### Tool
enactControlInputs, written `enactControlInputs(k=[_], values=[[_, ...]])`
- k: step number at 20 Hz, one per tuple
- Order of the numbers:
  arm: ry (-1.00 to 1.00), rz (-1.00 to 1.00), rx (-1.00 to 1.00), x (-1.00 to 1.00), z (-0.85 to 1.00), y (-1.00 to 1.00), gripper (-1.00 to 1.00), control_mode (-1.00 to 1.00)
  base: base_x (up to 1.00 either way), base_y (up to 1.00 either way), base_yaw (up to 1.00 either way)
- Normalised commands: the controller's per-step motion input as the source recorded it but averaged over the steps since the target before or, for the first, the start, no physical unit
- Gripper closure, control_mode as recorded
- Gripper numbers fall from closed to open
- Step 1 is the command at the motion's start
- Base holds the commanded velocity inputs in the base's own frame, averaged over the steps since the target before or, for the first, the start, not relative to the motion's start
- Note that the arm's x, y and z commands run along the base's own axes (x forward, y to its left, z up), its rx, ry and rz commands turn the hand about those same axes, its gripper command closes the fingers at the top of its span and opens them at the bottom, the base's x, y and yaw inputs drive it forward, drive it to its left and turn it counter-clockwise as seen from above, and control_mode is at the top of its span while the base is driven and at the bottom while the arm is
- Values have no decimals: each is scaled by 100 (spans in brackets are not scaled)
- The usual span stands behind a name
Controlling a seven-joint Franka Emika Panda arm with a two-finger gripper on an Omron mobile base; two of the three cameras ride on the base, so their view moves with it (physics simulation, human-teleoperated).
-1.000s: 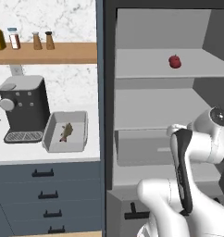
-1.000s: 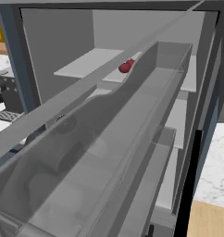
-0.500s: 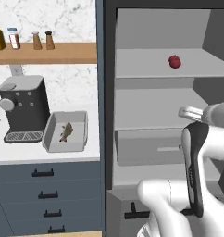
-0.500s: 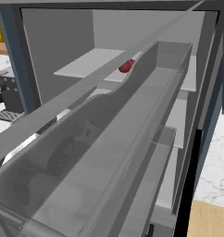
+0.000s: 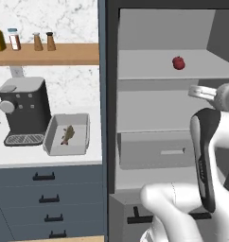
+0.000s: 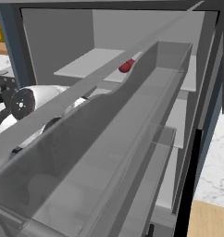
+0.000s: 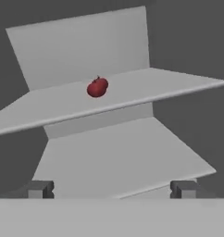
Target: Place one tomato and one fish in each tupperware on the nearby counter, to pack two identical lunches.
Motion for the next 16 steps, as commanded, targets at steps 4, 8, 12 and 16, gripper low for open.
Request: enactControlInputs(k=[4,8,12,16], values=[[6,3,-15,3,100,0,-100,-100,0,0,0],[34,17,-12,37,84,0,-100,-100,0,0,0],[7,9,-6,34,-11,0,-100,-100,0,0,0],[1,2,0,75,-64,0,-100,-100,0,0,0]])
